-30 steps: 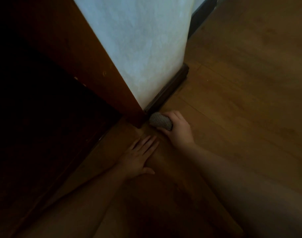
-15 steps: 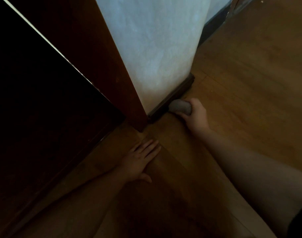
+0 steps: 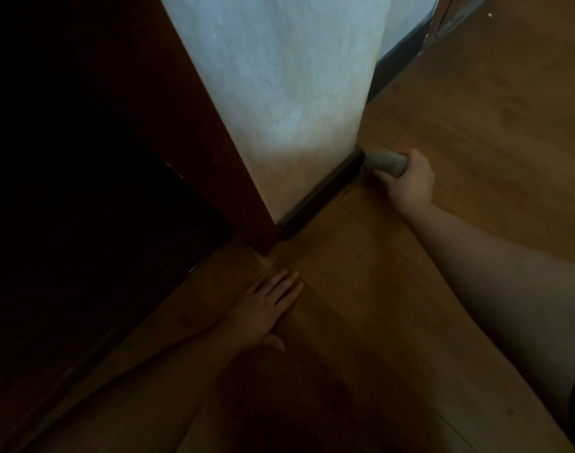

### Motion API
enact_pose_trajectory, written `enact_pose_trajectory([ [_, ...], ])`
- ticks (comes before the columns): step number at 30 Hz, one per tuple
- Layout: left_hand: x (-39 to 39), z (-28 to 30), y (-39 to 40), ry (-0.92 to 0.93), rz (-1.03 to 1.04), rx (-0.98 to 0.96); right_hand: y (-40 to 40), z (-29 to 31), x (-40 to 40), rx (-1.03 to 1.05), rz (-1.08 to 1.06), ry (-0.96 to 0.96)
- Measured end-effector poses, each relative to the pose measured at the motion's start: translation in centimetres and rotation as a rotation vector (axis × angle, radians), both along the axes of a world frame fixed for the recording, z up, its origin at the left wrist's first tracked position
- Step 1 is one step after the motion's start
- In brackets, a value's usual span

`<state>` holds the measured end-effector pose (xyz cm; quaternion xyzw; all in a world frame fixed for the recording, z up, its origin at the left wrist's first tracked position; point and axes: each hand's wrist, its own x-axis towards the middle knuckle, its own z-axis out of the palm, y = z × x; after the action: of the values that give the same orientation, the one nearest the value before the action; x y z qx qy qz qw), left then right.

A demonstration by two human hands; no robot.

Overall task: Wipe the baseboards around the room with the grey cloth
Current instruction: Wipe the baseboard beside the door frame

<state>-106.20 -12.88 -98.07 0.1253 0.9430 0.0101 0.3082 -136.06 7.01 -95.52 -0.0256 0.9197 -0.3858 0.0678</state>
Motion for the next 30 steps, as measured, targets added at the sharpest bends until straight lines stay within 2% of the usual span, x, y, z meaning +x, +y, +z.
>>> enact_pose_trajectory([
  [5, -0.3, 0.6, 0.0, 0.016, -0.076, -0.040, -0.1, 0.7, 3.4, -0.055, 0.107, 0.025],
  [15, -2.5, 0.7, 0.5, -0.024, -0.194, 0.063, -2.3, -0.7, 11.9, -0.077, 0.560, 0.103],
  [24, -2.5, 0.8, 0.4, -0.008, -0.188, 0.081, -3.0, -0.3, 11.1, -0.079, 0.629, 0.164],
  [30, -2.4, 0.4, 0.6, -0.025, -0.155, 0.105, -1.1, 0.1, 5.6, 0.013, 0.508, 0.191],
])
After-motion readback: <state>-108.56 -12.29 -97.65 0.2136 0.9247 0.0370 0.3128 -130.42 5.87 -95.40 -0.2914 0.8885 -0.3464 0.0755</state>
